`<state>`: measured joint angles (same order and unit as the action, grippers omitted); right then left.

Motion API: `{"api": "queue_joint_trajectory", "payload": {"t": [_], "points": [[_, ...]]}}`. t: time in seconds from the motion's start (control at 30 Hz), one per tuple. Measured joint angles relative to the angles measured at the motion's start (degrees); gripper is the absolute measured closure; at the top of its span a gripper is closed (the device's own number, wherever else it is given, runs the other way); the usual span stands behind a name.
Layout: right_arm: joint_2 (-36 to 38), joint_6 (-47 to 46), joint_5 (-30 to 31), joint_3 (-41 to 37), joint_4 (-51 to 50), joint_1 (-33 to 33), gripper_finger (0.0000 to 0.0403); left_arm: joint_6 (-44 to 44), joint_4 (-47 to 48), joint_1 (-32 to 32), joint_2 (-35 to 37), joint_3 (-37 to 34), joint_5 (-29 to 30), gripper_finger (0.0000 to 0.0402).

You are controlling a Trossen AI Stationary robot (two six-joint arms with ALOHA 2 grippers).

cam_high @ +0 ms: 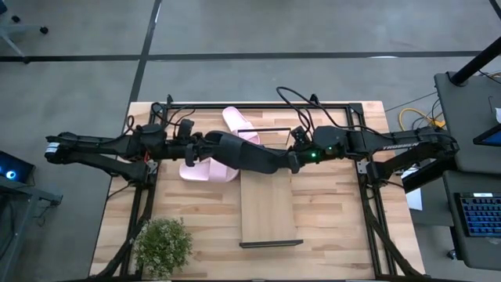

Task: Pick and place slides into the shelf
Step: Put the black slide on the shelf

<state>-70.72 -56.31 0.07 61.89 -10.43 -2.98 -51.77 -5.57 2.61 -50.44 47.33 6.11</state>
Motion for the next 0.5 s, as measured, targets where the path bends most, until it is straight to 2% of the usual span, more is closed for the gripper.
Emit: {"api": "queue_joint_trajectory", "payload": {"t": [0.2, 0.5], "points": [[0.6, -2.7, -1.6, 0.0, -3.9, 1.2, 0.0352, 0.2, 0.1, 0.0, -0.1, -0.1, -0.8, 0.0256], [2.6, -5.8, -5.6, 0.0, -9.9, 3.7, 0.0352, 4.8, -1.9, 0.1, 0.0, -0.1, -8.9, 0.0181]]}}
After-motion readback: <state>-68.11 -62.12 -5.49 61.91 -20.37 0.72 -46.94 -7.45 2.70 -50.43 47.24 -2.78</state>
